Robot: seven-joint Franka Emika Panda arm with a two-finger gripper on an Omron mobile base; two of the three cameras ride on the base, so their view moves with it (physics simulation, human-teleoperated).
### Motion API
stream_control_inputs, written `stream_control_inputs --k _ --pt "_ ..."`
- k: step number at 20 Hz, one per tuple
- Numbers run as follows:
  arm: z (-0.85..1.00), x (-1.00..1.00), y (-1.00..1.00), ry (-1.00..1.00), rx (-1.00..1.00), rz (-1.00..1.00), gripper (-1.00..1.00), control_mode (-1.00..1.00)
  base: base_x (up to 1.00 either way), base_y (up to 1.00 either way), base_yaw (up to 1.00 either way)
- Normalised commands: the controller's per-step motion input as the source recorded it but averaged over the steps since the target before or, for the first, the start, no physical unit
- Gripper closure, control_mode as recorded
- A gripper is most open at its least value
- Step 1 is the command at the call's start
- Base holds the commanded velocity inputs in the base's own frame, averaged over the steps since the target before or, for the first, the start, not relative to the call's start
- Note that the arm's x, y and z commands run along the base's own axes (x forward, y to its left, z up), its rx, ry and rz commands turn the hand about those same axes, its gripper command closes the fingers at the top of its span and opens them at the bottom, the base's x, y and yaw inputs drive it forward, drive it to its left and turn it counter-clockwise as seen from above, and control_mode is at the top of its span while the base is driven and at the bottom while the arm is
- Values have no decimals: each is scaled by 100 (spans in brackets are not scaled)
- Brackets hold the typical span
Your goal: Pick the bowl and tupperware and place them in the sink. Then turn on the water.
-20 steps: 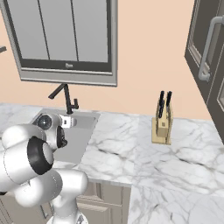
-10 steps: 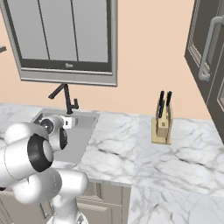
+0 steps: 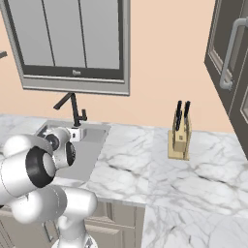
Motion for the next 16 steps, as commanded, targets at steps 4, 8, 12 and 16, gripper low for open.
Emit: stream_control_inputs --k 4,8,12,16 --pt "4 0 -11 -16 4 0 -100 -100 0 0 0" --pt "11 0 -1 -12 4 0 -100 -100 0 0 0" --pt "2 0 -1 -8 2 0 -100 -100 0 0 0" --pt "0 0 0 -7 0 0 -100 -100 0 0 0"
